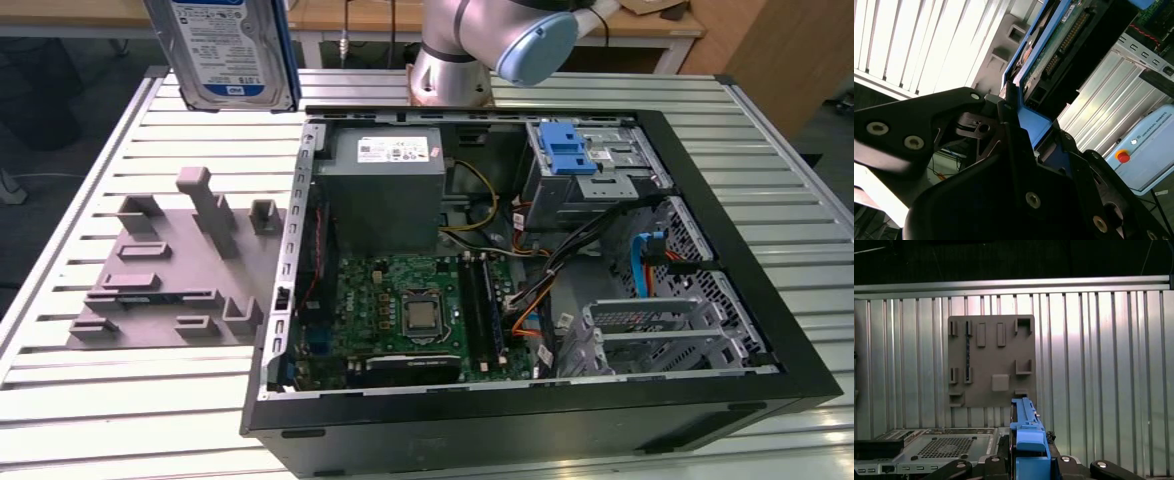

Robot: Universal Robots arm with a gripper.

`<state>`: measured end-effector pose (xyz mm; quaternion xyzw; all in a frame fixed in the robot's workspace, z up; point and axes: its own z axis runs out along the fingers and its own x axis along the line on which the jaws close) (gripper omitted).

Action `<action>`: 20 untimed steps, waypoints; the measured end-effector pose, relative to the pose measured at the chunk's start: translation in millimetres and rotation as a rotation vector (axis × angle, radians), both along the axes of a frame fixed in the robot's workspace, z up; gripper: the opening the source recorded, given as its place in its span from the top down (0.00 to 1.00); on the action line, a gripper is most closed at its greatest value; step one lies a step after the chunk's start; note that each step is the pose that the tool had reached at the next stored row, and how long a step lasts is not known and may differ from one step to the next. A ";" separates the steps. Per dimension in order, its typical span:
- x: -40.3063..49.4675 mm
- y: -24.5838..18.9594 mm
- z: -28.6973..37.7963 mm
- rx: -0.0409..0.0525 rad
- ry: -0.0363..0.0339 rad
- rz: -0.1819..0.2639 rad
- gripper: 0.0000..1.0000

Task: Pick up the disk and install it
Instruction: 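Pick up the disk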

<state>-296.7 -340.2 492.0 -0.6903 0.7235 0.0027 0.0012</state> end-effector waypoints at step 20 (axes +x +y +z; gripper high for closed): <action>5.2 0.0 0.0 0.0000 -0.0001 0.000 0.64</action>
